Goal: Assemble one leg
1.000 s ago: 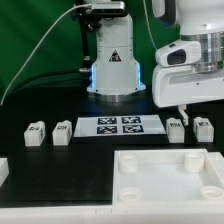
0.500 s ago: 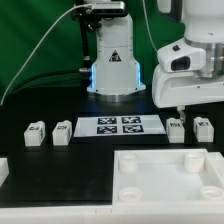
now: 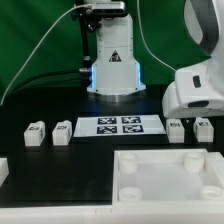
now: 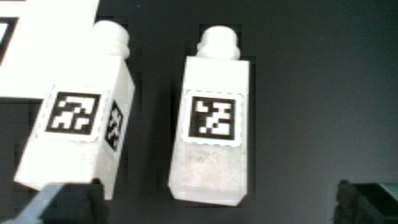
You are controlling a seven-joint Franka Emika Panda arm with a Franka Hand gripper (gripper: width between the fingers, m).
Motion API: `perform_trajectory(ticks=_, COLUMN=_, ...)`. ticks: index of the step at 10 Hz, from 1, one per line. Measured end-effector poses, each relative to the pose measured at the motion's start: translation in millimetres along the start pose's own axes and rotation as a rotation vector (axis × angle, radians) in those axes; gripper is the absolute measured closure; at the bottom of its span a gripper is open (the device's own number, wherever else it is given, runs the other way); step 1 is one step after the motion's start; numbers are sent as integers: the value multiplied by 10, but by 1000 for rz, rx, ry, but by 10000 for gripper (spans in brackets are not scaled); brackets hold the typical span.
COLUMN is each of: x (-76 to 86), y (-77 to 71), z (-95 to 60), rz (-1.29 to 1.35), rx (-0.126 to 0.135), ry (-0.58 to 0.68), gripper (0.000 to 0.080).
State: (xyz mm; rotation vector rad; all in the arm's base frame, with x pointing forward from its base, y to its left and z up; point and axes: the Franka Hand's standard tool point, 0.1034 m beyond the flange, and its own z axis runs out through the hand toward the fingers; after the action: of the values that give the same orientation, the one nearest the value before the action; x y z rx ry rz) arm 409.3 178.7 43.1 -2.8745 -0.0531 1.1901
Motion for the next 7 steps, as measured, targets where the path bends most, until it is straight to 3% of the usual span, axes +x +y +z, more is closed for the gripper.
perform_trajectory(ticks=2, x=14, y=-16, z=30, rz=7, rx=0, ry=11, gripper=150)
perform_trajectory(ticks=7, x=-11, y=-49, z=453, rz=18, rx=-18, ry=-38, gripper=150)
